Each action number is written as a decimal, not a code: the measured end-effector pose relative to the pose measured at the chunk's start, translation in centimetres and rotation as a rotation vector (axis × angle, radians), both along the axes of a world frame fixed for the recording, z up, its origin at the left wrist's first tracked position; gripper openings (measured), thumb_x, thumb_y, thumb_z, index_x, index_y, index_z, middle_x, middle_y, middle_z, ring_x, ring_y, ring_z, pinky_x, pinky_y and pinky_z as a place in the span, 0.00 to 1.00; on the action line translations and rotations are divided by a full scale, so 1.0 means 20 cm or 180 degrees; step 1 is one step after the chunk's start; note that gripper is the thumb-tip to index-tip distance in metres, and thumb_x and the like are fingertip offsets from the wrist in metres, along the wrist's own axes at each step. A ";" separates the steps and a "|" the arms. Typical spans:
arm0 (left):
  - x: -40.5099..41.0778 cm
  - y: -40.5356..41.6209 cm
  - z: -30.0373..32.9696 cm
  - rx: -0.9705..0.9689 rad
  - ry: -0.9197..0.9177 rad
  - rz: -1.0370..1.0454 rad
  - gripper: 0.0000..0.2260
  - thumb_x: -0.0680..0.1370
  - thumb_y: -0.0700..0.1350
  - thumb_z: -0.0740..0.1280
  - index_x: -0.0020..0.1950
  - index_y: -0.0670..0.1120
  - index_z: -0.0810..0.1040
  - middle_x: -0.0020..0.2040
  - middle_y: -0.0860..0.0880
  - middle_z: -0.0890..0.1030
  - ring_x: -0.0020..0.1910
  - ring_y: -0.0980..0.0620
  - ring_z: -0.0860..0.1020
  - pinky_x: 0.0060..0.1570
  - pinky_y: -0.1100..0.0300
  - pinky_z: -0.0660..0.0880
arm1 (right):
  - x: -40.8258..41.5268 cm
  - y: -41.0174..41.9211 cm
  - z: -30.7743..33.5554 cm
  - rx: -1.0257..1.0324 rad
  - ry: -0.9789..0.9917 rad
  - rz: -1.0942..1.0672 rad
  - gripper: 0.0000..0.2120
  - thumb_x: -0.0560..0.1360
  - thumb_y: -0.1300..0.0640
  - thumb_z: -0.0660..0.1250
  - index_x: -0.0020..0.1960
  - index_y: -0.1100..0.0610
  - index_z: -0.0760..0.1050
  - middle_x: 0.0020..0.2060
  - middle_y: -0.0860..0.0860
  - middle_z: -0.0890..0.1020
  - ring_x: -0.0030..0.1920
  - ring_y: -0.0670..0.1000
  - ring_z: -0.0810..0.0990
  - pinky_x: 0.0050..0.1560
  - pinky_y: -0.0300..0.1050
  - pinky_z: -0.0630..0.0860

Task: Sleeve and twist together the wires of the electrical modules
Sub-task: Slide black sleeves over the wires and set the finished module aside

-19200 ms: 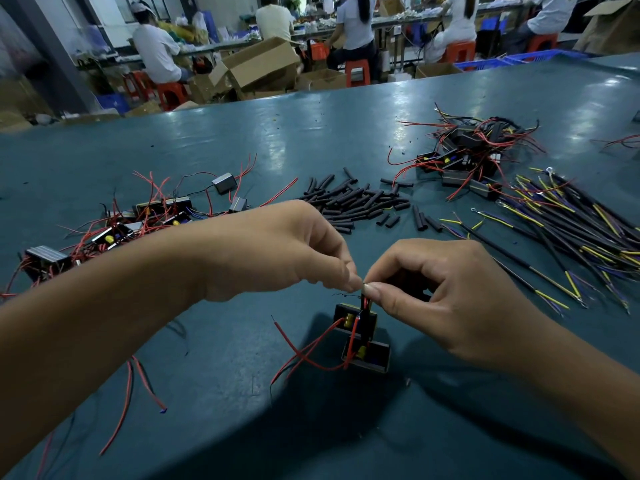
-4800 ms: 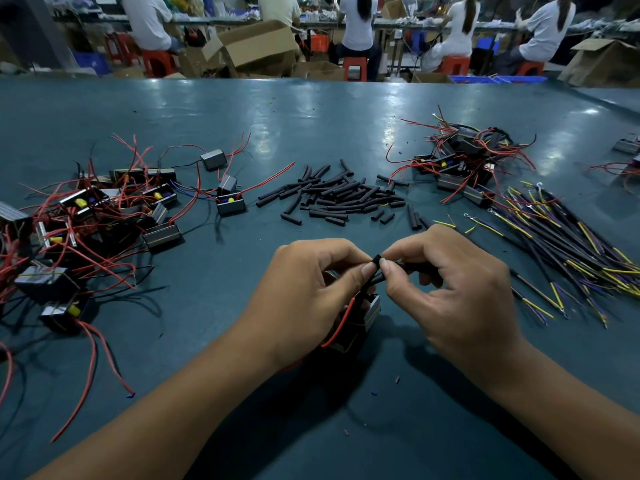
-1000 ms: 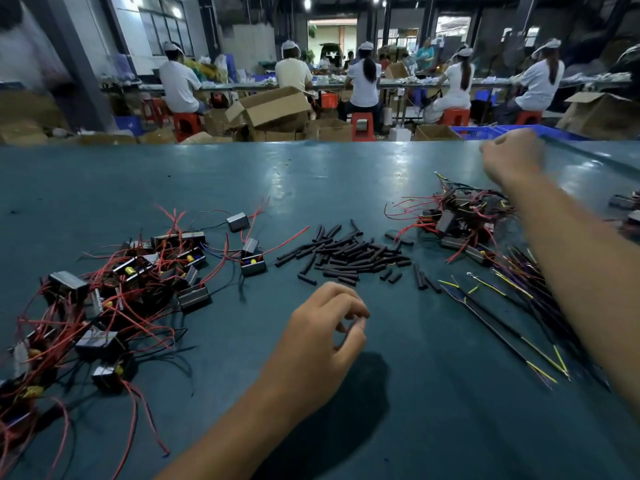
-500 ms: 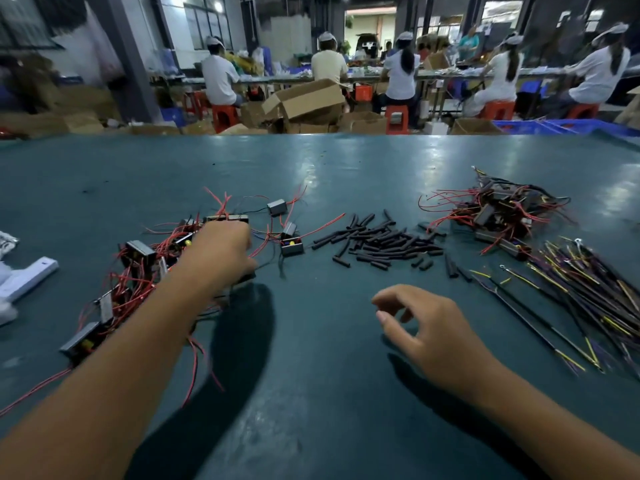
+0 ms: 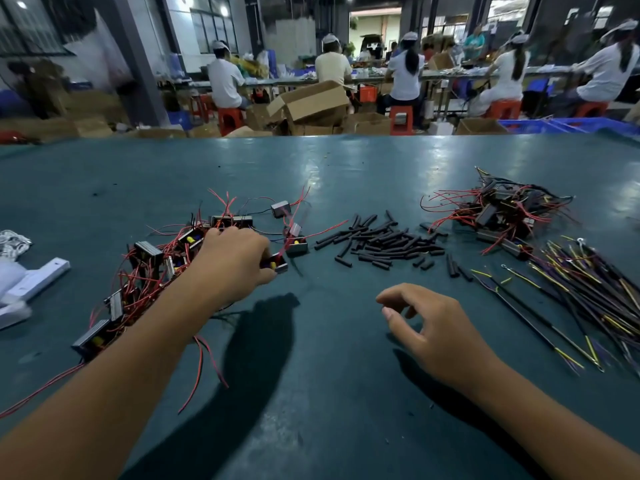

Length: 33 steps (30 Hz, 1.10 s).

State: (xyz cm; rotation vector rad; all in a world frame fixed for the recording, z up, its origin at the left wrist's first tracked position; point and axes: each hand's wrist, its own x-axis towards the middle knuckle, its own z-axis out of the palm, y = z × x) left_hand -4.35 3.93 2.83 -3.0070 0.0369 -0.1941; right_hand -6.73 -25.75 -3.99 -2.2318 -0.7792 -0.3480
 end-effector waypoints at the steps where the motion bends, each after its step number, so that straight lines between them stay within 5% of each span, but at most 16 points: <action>1: -0.04 -0.04 0.02 -0.0428 -0.0041 -0.0199 0.09 0.77 0.56 0.71 0.48 0.53 0.76 0.46 0.52 0.77 0.51 0.47 0.75 0.49 0.53 0.65 | 0.00 0.00 0.00 0.0024 -0.0004 -0.0011 0.06 0.78 0.60 0.68 0.54 0.54 0.80 0.44 0.41 0.81 0.48 0.38 0.77 0.45 0.26 0.69; 4: -0.17 -0.15 0.09 -0.1717 -0.0021 -0.0738 0.08 0.74 0.53 0.75 0.48 0.52 0.79 0.43 0.55 0.80 0.44 0.51 0.77 0.46 0.55 0.72 | -0.01 0.00 0.00 0.0177 0.0063 -0.0023 0.06 0.78 0.57 0.68 0.55 0.49 0.78 0.41 0.38 0.80 0.45 0.40 0.78 0.42 0.28 0.70; 8: -0.25 -0.31 0.12 -0.2194 0.0028 -0.1161 0.11 0.72 0.54 0.77 0.49 0.52 0.83 0.41 0.54 0.82 0.41 0.56 0.78 0.42 0.62 0.73 | -0.05 0.04 0.04 0.0997 0.0968 0.0288 0.14 0.75 0.44 0.65 0.57 0.49 0.77 0.44 0.46 0.84 0.44 0.48 0.82 0.43 0.41 0.79; 10: -0.27 -0.41 0.06 -0.2236 0.0126 -0.1363 0.11 0.71 0.54 0.78 0.49 0.50 0.83 0.40 0.52 0.82 0.40 0.55 0.79 0.41 0.60 0.74 | -0.06 0.06 0.06 0.1535 0.1619 0.0542 0.15 0.75 0.48 0.67 0.57 0.56 0.77 0.42 0.53 0.84 0.41 0.53 0.84 0.39 0.48 0.81; 14: -0.26 -0.40 -0.04 -0.2333 0.0493 -0.1296 0.19 0.72 0.55 0.77 0.60 0.52 0.78 0.48 0.56 0.82 0.45 0.62 0.79 0.47 0.67 0.75 | -0.06 0.05 0.07 0.1652 0.2158 0.0374 0.06 0.79 0.61 0.67 0.49 0.64 0.78 0.35 0.56 0.83 0.33 0.55 0.81 0.31 0.46 0.78; 20: -0.23 -0.08 -0.05 -0.1272 0.0562 -0.0925 0.19 0.80 0.49 0.69 0.70 0.58 0.72 0.59 0.65 0.73 0.61 0.65 0.72 0.58 0.73 0.67 | 0.03 -0.05 0.13 0.2021 0.2709 -0.0275 0.05 0.79 0.68 0.59 0.50 0.64 0.73 0.36 0.64 0.84 0.27 0.55 0.79 0.24 0.42 0.73; 24: -0.22 -0.11 -0.12 -0.0933 0.1069 -0.0975 0.24 0.79 0.51 0.70 0.74 0.59 0.67 0.71 0.61 0.69 0.69 0.57 0.68 0.70 0.56 0.65 | 0.08 -0.14 0.13 0.1296 0.2627 -0.0392 0.03 0.79 0.64 0.62 0.51 0.64 0.73 0.35 0.63 0.84 0.26 0.54 0.77 0.23 0.42 0.71; 29: -0.19 -0.11 -0.15 -0.0781 0.1072 -0.0869 0.16 0.79 0.52 0.70 0.65 0.53 0.75 0.60 0.55 0.76 0.60 0.55 0.74 0.61 0.58 0.71 | 0.10 -0.26 0.18 -0.0267 0.2675 -0.0221 0.15 0.75 0.46 0.71 0.51 0.57 0.77 0.29 0.54 0.82 0.28 0.51 0.70 0.28 0.41 0.64; 33: -0.20 -0.15 -0.17 -0.0992 0.0851 -0.0993 0.13 0.76 0.56 0.73 0.57 0.54 0.76 0.52 0.58 0.78 0.50 0.56 0.75 0.51 0.59 0.73 | 0.10 -0.35 0.27 -0.1415 0.2039 -0.0417 0.23 0.63 0.30 0.70 0.44 0.47 0.82 0.27 0.46 0.81 0.25 0.43 0.73 0.29 0.34 0.66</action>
